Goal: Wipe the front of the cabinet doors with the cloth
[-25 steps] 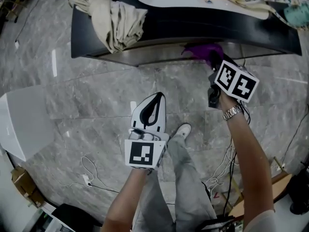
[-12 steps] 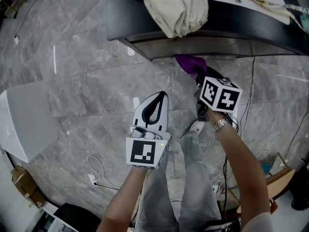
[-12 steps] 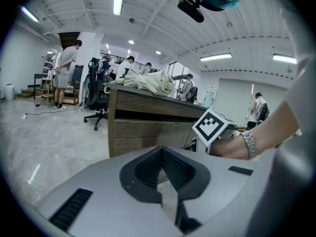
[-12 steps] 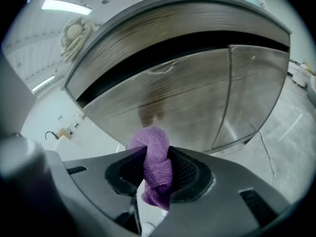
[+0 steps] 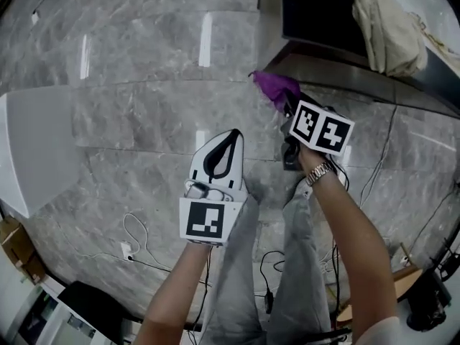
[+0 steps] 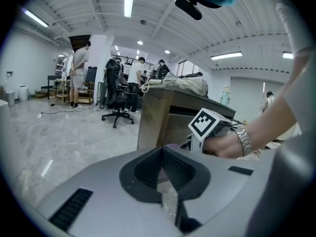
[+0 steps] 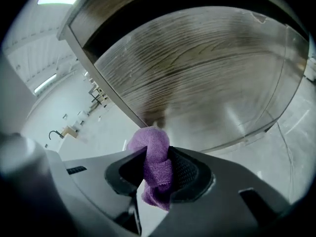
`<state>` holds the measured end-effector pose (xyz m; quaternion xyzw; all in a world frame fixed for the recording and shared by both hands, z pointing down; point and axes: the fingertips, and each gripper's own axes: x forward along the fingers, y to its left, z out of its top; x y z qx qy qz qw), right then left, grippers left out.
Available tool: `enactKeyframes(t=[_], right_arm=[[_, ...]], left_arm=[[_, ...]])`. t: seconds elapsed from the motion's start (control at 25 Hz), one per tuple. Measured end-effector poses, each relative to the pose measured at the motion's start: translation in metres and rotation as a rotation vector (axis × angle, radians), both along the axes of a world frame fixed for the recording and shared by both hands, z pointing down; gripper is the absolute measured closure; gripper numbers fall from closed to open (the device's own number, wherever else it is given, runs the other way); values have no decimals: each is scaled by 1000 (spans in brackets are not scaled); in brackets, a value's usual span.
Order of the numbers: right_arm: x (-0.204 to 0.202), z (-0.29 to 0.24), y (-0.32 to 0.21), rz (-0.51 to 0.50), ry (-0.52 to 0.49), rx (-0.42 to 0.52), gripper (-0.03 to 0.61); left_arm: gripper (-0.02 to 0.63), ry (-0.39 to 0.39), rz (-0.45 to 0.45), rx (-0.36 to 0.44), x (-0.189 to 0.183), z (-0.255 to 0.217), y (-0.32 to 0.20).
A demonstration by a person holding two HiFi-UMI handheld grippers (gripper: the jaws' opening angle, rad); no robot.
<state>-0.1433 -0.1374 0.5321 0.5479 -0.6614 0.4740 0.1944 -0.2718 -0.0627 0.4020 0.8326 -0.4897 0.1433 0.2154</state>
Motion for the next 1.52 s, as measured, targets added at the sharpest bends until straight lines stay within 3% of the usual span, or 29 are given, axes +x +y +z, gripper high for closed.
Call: enactKeyframes(t=[0.12, 0.36, 0.56, 0.8, 1.08, 1.28, 1.52], right_arm=[[7, 9, -13, 18, -6, 1, 460], [63, 15, -26, 105, -29, 18, 460], [134, 20, -21, 83, 12, 19, 460], [239, 26, -14, 131, 73, 13, 460], [330, 34, -3, 234, 120, 4, 460], [338, 36, 10, 274, 133, -2, 460], [264, 54, 27, 206, 122, -37, 460]], left_arm=[[607, -13, -28, 5, -6, 8, -4], [607, -13, -56, -12, 25, 17, 4], [607, 11, -79, -35, 96, 31, 15], [607, 58, -18, -33, 187, 32, 11], [607, 48, 36, -28, 234, 39, 9], [607, 49, 54, -30, 227, 39, 12], [607, 27, 65, -46, 176, 45, 16]])
